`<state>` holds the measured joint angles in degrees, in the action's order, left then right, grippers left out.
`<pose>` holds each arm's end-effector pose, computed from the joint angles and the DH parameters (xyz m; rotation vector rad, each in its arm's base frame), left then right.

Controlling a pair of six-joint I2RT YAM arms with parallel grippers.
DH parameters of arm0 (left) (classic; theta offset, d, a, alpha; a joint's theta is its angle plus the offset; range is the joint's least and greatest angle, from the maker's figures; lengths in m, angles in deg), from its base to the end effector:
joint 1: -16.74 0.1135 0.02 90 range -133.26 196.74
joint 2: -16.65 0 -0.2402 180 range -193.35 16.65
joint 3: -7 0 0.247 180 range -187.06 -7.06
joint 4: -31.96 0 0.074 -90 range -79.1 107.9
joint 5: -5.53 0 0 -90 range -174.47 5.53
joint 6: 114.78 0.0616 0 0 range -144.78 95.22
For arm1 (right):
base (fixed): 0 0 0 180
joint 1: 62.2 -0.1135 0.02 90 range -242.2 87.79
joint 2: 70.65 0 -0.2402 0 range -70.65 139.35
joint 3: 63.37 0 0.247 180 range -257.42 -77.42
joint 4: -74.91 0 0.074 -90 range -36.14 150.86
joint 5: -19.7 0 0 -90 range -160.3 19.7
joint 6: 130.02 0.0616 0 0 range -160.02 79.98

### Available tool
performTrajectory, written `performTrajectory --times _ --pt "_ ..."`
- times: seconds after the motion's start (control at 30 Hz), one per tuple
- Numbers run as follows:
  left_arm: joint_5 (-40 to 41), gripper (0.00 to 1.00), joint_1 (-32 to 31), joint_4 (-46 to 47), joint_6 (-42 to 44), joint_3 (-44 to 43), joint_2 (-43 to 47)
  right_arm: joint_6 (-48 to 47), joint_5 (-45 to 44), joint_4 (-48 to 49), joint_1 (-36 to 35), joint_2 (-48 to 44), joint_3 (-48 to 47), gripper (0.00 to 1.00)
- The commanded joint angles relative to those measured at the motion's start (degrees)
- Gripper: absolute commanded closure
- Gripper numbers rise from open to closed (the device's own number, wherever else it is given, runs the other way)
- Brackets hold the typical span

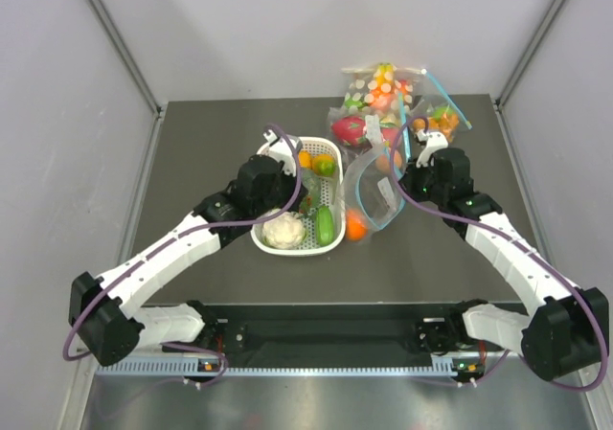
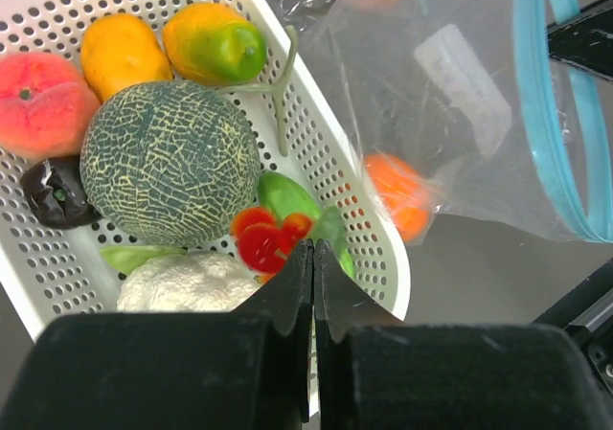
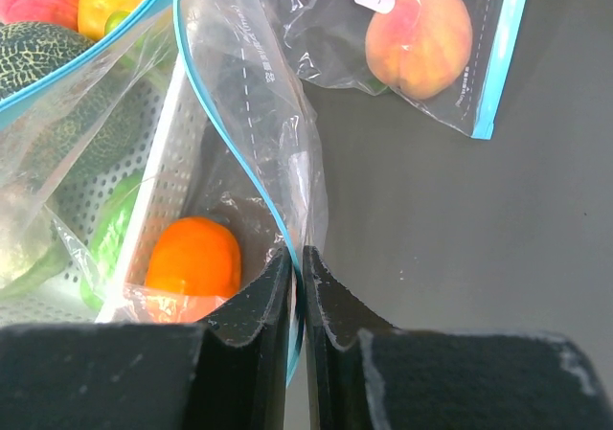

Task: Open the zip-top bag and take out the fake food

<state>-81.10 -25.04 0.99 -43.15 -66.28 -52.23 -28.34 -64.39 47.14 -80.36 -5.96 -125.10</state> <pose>0.2268 -0.1978 0.2959 0.3861 2.0506 -0.5930 0.2643 0.0934 0.2488 -0.1829 2.1244 0.4185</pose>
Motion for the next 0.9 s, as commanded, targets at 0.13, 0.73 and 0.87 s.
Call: performTrajectory --times 0.13,0.73,0.87 --pt "-1.09 1.00 -0.58 6.26 -4.30 5.08 0.68 0.18 0.77 1.59 -0.13 0.79 -2.42 0.91" --pt "-4.87 0.34 -2.08 3.46 -4.75 6.22 -2.75 0.18 1.56 2.55 -0.13 2.11 -2.33 0.91" --pt "-3.91 0.24 -2.08 3.11 -4.31 6.05 -1.17 0.09 1.65 2.47 -0.13 1.94 -2.50 0.90"
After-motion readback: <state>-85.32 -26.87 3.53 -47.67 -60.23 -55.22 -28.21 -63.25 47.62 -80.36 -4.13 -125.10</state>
